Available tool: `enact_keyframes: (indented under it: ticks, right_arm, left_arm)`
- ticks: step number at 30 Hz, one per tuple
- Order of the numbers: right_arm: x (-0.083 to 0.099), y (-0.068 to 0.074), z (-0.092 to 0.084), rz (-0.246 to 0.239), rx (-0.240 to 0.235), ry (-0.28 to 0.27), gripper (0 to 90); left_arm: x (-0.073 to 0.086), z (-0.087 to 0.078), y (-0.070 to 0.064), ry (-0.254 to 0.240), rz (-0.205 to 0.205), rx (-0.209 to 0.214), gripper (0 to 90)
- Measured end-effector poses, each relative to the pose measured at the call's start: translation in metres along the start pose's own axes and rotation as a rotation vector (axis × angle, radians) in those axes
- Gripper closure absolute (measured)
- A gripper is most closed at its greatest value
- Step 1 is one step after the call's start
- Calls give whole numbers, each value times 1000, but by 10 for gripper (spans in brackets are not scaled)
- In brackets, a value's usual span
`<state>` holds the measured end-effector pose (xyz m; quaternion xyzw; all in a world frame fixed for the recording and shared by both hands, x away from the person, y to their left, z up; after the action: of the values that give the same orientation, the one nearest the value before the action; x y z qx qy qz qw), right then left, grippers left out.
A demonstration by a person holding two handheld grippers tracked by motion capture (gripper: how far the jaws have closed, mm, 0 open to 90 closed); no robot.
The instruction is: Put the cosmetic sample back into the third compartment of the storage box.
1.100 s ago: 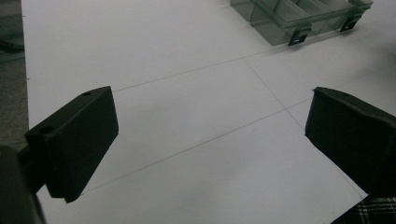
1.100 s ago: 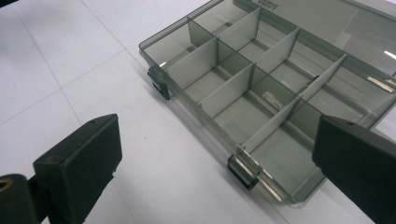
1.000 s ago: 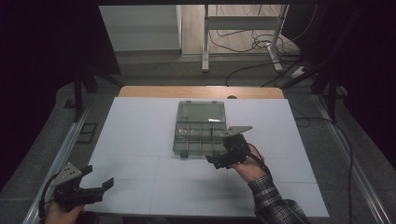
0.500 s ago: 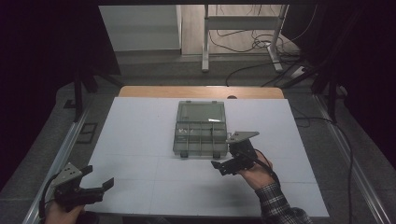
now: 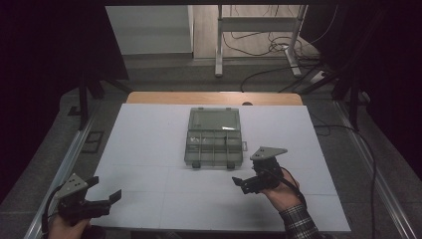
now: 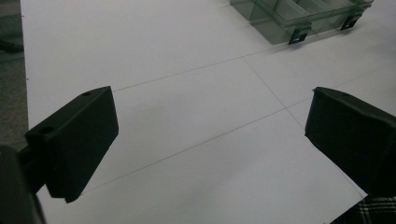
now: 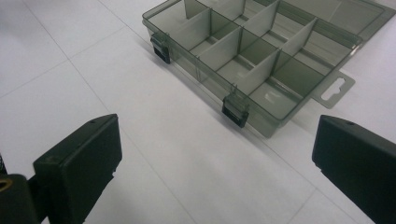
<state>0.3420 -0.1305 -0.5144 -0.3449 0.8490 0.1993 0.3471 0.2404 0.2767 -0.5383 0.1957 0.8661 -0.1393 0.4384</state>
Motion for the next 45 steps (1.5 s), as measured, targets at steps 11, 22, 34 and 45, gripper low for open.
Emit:
enact_keyframes:
  ticks: [11, 22, 34, 45]
  right_arm:
    - [14, -2, -13, 6, 12, -9, 15]
    - [26, -9, -32, 28, 38, -40, 8]
    - [36, -14, -47, 52, 57, -53, 1]
    - [45, -22, -60, 77, 87, -72, 0]
  left_arm:
    - [0, 0, 0, 0, -1, 0, 32]
    - [0, 0, 0, 0, -4, 1, 32]
    - [0, 0, 0, 1, -5, 0, 32]
    - [0, 0, 0, -1, -9, 0, 32]
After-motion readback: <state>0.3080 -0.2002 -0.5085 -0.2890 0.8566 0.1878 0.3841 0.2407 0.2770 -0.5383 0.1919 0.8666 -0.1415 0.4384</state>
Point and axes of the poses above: each handheld gripper's, and its own axes: z roughly forward along the jaws, x roughly out of its underside, y roughly to its left, the point moved 9 cm from there along z, roughly forward along the jaws, and after that the axes turned 5 degrees about z, right-handed, at the moved point
